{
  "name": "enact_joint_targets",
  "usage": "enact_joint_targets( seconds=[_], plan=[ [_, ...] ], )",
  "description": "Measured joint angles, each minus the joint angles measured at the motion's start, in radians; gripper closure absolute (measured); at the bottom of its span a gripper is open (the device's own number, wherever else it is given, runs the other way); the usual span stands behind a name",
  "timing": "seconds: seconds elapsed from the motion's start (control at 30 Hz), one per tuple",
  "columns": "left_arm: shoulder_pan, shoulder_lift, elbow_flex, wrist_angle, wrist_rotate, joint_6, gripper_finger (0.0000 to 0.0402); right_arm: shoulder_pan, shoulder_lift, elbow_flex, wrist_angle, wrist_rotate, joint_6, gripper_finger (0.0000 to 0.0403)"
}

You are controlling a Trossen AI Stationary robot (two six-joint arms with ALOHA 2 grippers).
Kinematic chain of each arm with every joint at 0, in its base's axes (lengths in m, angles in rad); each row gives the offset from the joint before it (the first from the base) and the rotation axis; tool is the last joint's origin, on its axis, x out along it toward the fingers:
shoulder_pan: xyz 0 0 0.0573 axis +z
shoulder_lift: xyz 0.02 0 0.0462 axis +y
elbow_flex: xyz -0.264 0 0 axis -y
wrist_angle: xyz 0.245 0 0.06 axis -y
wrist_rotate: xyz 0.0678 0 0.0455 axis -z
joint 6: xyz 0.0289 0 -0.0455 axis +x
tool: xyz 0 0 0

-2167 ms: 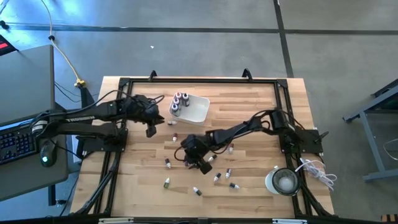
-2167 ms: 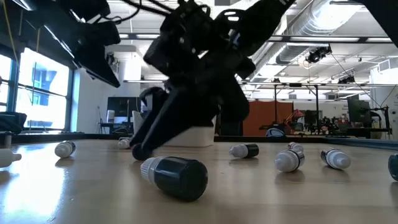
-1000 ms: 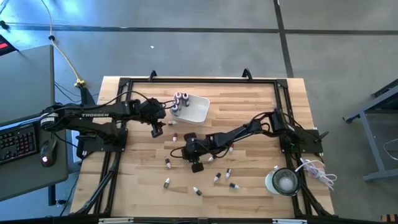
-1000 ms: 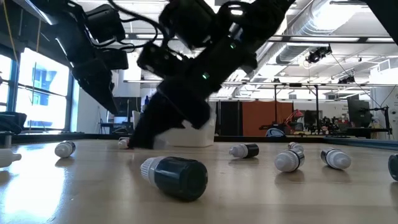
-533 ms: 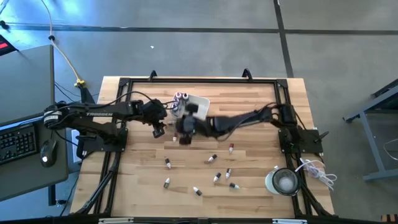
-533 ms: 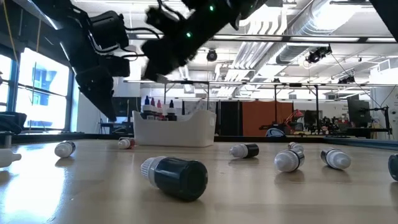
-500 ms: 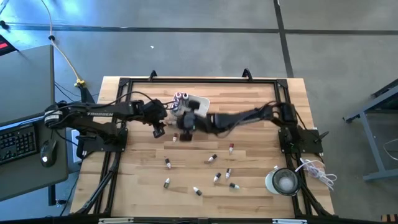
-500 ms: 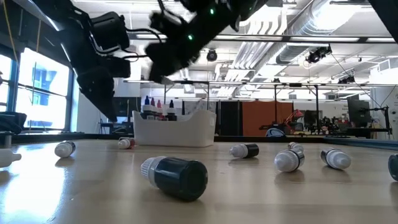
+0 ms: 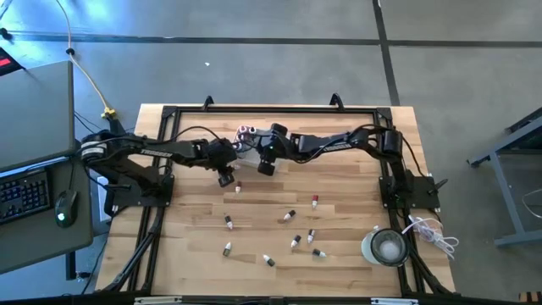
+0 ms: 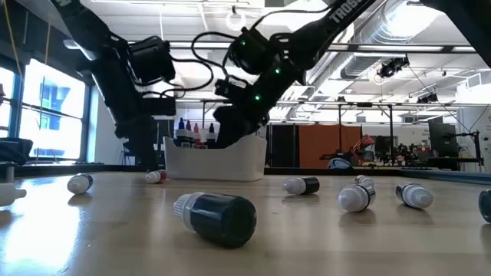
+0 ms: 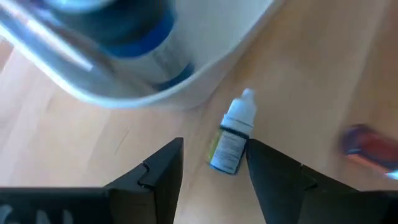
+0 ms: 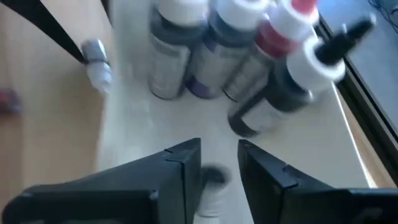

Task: Pick & Place food coloring
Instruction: Put the small left purple food coloring bottle into the white bin, then put the small top green food coloring bottle into the white bin

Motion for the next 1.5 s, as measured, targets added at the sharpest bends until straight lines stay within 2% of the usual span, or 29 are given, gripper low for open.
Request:
enact_joint_targets(
  seconds=[0.23,0.43,0.6,0.7,0.8,0.9,1.0,1.1,1.17,1.27,1.33,1.5],
  plan=[
    [0.000,0.067,0.002,0.017,-0.032,0.000,0.0229,-0.008,-0.001,-0.006,-0.002,0.005,-0.029,0.0267],
    [0.000,0.083,0.002,0.026,-0.001,0.000,0.0231,0.028,-0.055,0.016,-0.015,0.051,-0.075,0.0257],
    [0.000,0.083,0.002,0.027,0.034,0.000,0.0273,0.096,-0.160,0.019,-0.108,0.040,-0.070,0.0258],
    [0.001,0.083,0.001,0.026,0.056,0.001,0.0315,0.153,-0.223,0.020,-0.213,-0.036,-0.068,0.0257],
    [0.002,0.077,0.001,0.032,0.098,0.001,0.0348,0.214,-0.256,0.020,-0.333,-0.191,-0.004,0.0257],
    [0.002,0.066,0.001,0.037,0.148,-0.001,0.0359,0.274,-0.257,-0.006,-0.412,-0.334,0.081,0.0257],
    [0.000,0.045,-0.001,0.018,0.201,-0.027,0.0353,0.335,-0.256,-0.080,-0.404,-0.395,0.098,0.0257],
    [0.000,0.008,-0.004,0.013,0.298,-0.044,0.0345,0.394,-0.253,-0.178,-0.354,-0.312,0.118,0.0256],
    [0.000,-0.025,-0.003,0.016,0.370,-0.067,0.0344,0.421,-0.253,-0.231,-0.316,-0.231,0.165,0.0256],
    [-0.001,-0.082,-0.002,0.019,0.440,-0.090,0.0343,0.435,-0.253,-0.279,-0.294,-0.165,0.248,0.0256],
    [-0.001,-0.115,0.014,0.023,0.425,-0.091,0.0343,0.439,-0.253,-0.291,-0.288,-0.132,0.269,0.0256],
    [0.000,-0.149,0.084,0.026,0.249,-0.065,0.0343,0.436,-0.253,-0.298,-0.267,-0.148,0.242,0.0246]
  ],
)
